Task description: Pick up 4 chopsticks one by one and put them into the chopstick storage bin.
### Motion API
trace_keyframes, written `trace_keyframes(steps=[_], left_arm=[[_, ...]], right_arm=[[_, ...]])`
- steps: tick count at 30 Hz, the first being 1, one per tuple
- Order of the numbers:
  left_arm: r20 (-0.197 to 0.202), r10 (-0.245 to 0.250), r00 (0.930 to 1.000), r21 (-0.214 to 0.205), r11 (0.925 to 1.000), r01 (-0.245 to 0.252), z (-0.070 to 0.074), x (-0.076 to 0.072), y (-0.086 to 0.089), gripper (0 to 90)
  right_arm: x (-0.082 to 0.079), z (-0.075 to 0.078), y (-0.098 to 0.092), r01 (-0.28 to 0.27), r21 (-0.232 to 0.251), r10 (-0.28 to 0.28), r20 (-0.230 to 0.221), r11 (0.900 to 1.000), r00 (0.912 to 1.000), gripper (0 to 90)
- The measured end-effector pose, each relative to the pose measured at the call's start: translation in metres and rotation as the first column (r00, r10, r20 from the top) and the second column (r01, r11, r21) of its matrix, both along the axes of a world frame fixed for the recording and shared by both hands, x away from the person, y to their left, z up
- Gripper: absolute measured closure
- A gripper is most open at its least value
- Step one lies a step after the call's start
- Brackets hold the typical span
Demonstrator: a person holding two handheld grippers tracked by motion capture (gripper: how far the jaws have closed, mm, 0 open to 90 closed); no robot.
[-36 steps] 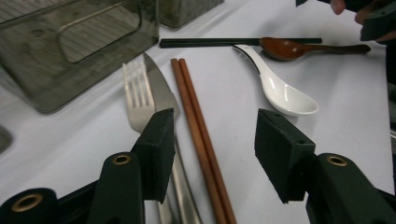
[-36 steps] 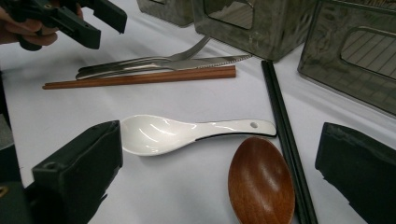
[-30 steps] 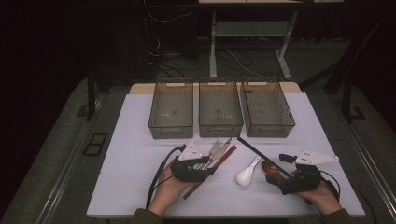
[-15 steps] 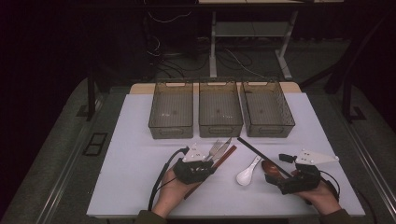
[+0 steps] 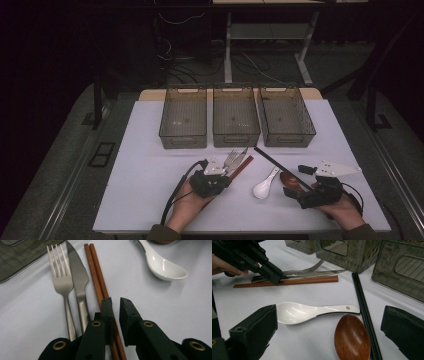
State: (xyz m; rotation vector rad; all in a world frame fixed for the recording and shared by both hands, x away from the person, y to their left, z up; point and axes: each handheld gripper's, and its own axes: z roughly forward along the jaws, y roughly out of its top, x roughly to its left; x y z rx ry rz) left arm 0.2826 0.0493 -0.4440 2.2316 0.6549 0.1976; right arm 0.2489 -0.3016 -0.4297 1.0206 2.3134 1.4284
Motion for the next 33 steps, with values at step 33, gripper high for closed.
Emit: trace_keyframes(steps=[33], left_arm=[[-0.004,-0.015,0.9999,0.026,0.9995,0.015,-0.006,-0.004,-0.011,81.0]], right_arm=[[0.000,-0.001,0.001,-0.005,-0.007,0.005,-0.005,1.0000,1.0000,0.6]])
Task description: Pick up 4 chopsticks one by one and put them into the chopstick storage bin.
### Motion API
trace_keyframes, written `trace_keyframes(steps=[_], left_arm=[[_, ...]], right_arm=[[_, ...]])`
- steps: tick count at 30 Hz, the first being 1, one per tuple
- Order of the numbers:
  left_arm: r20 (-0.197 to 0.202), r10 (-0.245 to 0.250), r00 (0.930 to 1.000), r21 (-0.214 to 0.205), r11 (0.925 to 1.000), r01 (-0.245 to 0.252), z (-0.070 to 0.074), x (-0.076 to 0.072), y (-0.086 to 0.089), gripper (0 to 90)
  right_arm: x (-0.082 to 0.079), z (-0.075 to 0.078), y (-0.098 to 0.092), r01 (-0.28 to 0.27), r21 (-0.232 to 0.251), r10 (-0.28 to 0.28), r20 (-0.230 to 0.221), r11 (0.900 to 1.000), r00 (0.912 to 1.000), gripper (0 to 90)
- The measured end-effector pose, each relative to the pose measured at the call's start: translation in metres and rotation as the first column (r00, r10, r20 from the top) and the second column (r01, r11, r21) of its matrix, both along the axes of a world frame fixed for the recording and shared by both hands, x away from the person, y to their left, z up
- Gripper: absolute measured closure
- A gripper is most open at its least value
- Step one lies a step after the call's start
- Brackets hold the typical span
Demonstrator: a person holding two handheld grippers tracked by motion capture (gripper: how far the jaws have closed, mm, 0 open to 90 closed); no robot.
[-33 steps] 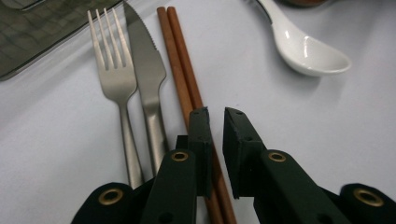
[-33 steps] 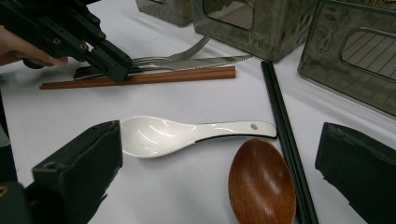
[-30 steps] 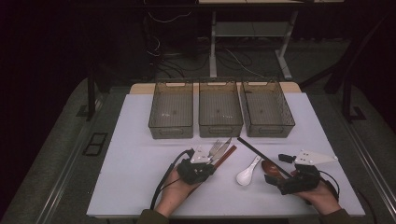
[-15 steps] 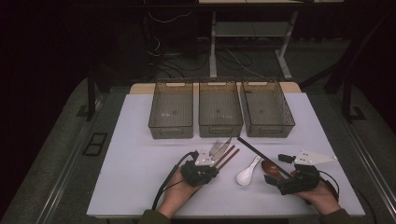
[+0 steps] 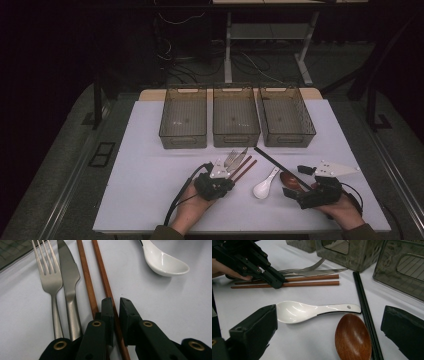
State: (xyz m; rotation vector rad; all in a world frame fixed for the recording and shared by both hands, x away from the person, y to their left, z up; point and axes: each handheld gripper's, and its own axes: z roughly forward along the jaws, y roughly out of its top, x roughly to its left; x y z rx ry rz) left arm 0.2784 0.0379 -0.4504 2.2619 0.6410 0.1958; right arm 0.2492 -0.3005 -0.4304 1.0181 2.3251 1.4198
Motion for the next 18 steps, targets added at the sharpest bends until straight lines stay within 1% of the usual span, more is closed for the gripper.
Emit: trace_keyframes(steps=[4,8,9,15,18], left_arm=[[-0.010,0.005,0.9999,0.001,1.0000,-0.005,0.0006,-0.0003,-0.0007,81.8],[-0.024,0.007,0.9997,-0.010,0.9999,-0.007,0.0003,-0.0005,-0.0011,82.3],[-0.032,0.017,0.9993,-0.016,0.9997,-0.018,0.0001,-0.0006,-0.0013,82.2],[-0.033,0.030,0.9990,-0.019,0.9993,-0.031,-0.0006,-0.0013,-0.0014,81.9],[-0.043,0.042,0.9982,-0.023,0.9988,-0.043,-0.0002,-0.0011,-0.0012,83.0]], right_arm=[[0.0001,-0.0001,0.0000,-0.001,0.000,0.001,0.000,1.0000,1.0000,0.6],[0.0002,-0.0001,0.0000,-0.001,0.000,0.001,0.000,1.0000,1.0000,0.6],[0.0001,-0.0001,0.0000,-0.002,0.000,0.002,0.000,1.0000,1.0000,0.6],[0.0005,-0.0003,0.0002,-0.004,-0.002,0.004,0.002,1.0000,1.0000,0.6],[0.0006,-0.0005,0.0004,-0.005,-0.003,0.005,0.002,1.0000,1.0000,0.6]])
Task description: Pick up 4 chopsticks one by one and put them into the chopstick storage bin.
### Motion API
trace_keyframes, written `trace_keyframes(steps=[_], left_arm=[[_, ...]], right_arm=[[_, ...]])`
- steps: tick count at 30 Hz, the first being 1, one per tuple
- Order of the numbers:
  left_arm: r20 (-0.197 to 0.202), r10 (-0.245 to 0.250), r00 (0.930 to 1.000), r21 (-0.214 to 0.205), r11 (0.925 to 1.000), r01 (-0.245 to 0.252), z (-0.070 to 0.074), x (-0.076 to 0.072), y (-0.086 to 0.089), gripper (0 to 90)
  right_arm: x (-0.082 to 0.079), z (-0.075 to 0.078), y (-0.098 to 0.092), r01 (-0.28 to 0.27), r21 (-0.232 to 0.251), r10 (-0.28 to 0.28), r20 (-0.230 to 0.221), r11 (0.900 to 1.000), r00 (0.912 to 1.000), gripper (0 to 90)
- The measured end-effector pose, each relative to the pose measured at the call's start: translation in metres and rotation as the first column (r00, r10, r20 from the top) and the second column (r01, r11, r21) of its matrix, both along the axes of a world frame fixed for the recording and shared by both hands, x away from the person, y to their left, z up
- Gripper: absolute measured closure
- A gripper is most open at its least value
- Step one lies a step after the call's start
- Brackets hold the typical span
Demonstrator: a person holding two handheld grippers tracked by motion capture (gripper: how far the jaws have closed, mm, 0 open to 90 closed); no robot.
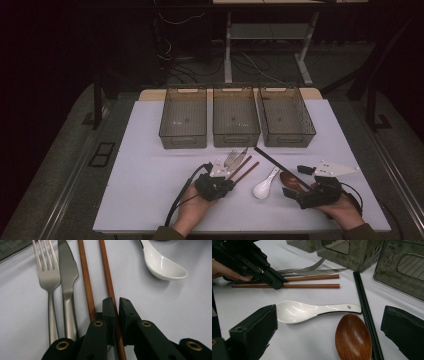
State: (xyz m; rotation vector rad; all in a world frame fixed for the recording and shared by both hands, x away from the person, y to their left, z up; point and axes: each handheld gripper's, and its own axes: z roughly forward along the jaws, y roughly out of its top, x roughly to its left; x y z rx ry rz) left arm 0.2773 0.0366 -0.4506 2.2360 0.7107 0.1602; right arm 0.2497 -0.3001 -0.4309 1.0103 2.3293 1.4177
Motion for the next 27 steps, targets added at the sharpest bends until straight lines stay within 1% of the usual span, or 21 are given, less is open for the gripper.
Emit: trace_keyframes(steps=[4,7,8,10,12,14,18,19,23,27], left_arm=[[-0.015,0.017,0.9998,-0.014,0.9998,-0.017,0.000,0.000,0.000,83.8],[-0.017,0.021,0.9996,-0.019,0.9996,-0.022,-0.001,0.000,0.000,83.9],[-0.024,0.020,0.9995,-0.026,0.9995,-0.020,0.000,-0.001,0.000,84.0],[-0.024,0.018,0.9996,-0.024,0.9995,-0.018,0.000,-0.001,-0.001,84.0],[-0.020,0.010,0.9997,-0.029,0.9995,-0.011,0.001,-0.003,-0.003,84.1],[-0.012,0.003,0.9999,-0.024,0.9997,-0.003,0.002,-0.003,-0.004,84.0],[-0.014,-0.008,0.9999,-0.033,0.9994,0.007,0.006,-0.004,-0.004,84.1],[-0.011,-0.004,0.9999,-0.044,0.9990,0.004,0.006,-0.004,-0.004,84.0],[-0.013,-0.010,0.9999,-0.050,0.9987,0.009,0.009,-0.003,-0.002,84.1],[-0.019,-0.012,0.9998,-0.072,0.9973,0.010,0.014,-0.002,0.002,84.1]], right_arm=[[0.000,0.000,0.000,0.000,0.000,0.000,0.000,1.0000,1.0000,0.6],[0.000,0.000,0.000,-0.001,0.000,0.001,-0.002,1.0000,1.0000,0.6],[0.000,0.000,0.000,-0.001,0.000,0.001,0.001,1.0000,1.0000,0.6],[0.000,0.000,0.000,-0.001,0.001,0.001,0.001,1.0000,1.0000,0.6],[0.000,0.000,0.000,-0.001,0.000,0.001,0.000,1.0000,1.0000,0.6],[0.000,0.000,0.000,-0.002,-0.001,0.002,-0.001,1.0000,1.0000,0.6],[0.000,0.000,0.001,-0.002,0.001,0.002,-0.004,1.0000,1.0000,0.6],[0.000,0.000,0.002,-0.004,0.002,0.004,-0.006,1.0000,1.0000,0.6],[0.001,-0.001,0.002,-0.004,0.002,0.004,-0.008,1.0000,1.0000,0.6],[0.002,-0.003,0.004,-0.002,-0.004,0.002,-0.017,1.0000,0.9999,0.6]])
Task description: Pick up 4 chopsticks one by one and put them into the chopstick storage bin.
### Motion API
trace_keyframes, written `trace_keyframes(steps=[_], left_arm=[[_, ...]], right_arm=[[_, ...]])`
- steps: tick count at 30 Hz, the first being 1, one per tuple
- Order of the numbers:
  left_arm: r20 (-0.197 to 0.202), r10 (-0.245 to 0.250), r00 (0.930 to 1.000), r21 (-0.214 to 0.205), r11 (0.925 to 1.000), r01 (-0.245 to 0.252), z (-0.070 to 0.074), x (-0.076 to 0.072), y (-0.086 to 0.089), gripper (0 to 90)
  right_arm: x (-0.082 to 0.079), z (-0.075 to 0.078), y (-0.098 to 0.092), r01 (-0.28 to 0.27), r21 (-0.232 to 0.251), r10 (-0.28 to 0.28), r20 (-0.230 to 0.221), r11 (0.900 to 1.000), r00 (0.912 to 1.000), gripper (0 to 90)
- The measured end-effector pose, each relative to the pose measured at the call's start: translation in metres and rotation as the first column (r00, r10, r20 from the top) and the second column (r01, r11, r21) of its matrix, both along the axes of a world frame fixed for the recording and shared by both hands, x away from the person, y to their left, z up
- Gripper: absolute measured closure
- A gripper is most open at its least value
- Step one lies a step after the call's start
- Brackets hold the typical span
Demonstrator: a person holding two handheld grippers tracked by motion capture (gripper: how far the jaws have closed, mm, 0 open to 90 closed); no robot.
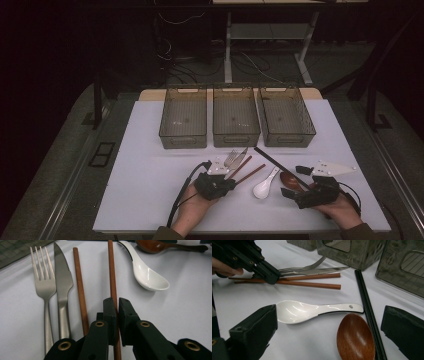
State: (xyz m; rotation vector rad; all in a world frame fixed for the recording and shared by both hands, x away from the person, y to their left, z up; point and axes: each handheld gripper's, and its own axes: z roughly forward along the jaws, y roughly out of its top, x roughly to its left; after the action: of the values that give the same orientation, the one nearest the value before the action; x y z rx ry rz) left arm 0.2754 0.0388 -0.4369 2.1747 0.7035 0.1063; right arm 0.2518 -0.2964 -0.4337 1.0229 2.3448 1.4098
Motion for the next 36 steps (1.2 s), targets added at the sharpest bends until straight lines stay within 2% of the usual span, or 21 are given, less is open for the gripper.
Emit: trace_keyframes(steps=[7,13,16,20,26,27,36], left_arm=[[-0.015,-0.016,0.9998,-0.032,0.9994,0.015,0.007,0.003,0.008,84.1],[-0.007,-0.038,0.9992,-0.038,0.9986,0.038,0.013,0.006,0.015,84.0],[-0.012,-0.037,0.9992,-0.058,0.9976,0.037,0.015,0.007,0.018,84.1],[-0.001,-0.064,0.9980,-0.063,0.9960,0.064,0.020,0.009,0.025,84.0],[0.005,-0.072,0.9974,-0.076,0.9945,0.072,0.027,0.012,0.034,84.0],[0.006,-0.066,0.9978,-0.088,0.9939,0.066,0.030,0.013,0.038,84.0],[0.012,-0.054,0.9985,-0.100,0.9935,0.055,0.038,0.018,0.048,84.0]], right_arm=[[0.000,-0.002,0.002,-0.004,-0.007,0.004,-0.006,1.0000,1.0000,0.6],[0.000,-0.002,0.002,-0.006,-0.005,0.006,-0.004,1.0000,1.0000,0.6],[0.001,-0.002,0.001,-0.003,-0.006,0.003,-0.006,1.0000,1.0000,0.6],[0.000,-0.002,0.001,-0.005,-0.005,0.005,-0.007,1.0000,1.0000,0.6],[0.001,-0.002,0.001,-0.006,0.000,0.006,-0.010,1.0000,0.9999,0.6],[0.001,-0.002,0.001,-0.004,0.001,0.004,-0.011,1.0000,0.9999,0.6],[0.000,-0.001,0.001,-0.007,0.001,0.007,-0.010,1.0000,0.9999,0.6]])
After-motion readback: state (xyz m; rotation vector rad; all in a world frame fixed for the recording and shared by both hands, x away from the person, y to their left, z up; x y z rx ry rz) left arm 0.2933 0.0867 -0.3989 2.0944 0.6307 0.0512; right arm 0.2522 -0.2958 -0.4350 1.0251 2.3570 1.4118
